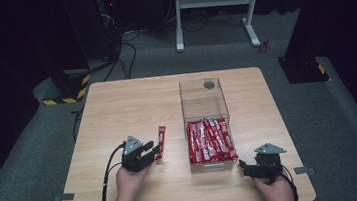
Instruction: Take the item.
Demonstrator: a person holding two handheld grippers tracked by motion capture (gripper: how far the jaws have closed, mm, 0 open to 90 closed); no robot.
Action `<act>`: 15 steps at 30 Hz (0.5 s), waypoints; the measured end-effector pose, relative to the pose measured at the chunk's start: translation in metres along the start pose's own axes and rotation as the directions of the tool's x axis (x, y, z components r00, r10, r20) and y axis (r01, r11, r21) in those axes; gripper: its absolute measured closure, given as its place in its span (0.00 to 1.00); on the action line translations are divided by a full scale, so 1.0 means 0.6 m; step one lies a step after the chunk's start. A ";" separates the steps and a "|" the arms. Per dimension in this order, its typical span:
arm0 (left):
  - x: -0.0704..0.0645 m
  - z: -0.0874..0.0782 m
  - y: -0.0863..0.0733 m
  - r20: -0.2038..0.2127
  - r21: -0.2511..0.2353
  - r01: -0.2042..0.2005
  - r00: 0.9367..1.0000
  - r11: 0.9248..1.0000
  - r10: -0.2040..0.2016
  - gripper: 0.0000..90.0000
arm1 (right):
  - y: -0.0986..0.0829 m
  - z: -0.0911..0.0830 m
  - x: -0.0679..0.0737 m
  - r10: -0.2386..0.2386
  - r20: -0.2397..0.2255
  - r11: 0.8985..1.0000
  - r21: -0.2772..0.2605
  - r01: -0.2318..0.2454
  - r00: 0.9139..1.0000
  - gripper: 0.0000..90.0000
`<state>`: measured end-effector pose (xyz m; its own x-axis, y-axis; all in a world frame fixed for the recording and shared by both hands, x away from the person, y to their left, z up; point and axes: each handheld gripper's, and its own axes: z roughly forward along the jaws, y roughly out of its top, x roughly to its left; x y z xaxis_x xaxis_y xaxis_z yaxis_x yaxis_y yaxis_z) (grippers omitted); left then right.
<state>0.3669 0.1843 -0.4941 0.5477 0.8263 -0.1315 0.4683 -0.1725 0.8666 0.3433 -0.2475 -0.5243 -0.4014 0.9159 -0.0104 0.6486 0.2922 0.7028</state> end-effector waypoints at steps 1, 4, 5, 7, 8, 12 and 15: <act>0.000 -0.002 0.001 0.002 -0.003 0.001 1.000 1.000 -0.001 0.67 | 0.000 0.000 0.000 0.001 0.000 1.000 0.000 -0.001 1.000 0.14; 0.001 -0.009 0.003 0.016 -0.022 0.004 1.000 1.000 -0.004 0.59 | 0.000 0.000 0.000 0.000 0.000 1.000 0.000 0.000 1.000 0.14; 0.000 -0.011 0.003 0.014 -0.026 0.001 1.000 1.000 0.000 0.56 | 0.000 0.000 0.000 0.000 0.000 1.000 0.000 0.000 1.000 0.14; 0.000 -0.015 0.004 0.002 -0.034 -0.004 1.000 0.999 0.004 0.51 | 0.000 0.000 0.000 0.000 0.000 1.000 0.000 0.000 1.000 0.14; 0.000 -0.017 0.004 0.001 -0.033 -0.004 1.000 0.999 0.004 0.49 | 0.000 0.000 0.000 0.000 0.000 1.000 0.000 0.000 1.000 0.14; 0.006 -0.024 0.004 0.006 -0.027 0.000 1.000 1.000 0.000 0.43 | 0.000 0.000 0.000 0.001 0.000 1.000 0.001 -0.001 1.000 0.14; 0.014 -0.031 0.001 0.002 -0.012 0.002 1.000 1.000 -0.002 0.40 | 0.000 0.000 0.000 0.000 0.000 1.000 0.000 0.000 1.000 0.14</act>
<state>0.3588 0.2012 -0.4856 0.5485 0.8254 -0.1339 0.4608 -0.1647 0.8721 0.3433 -0.2475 -0.5243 -0.4015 0.9158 -0.0103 0.6486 0.2923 0.7027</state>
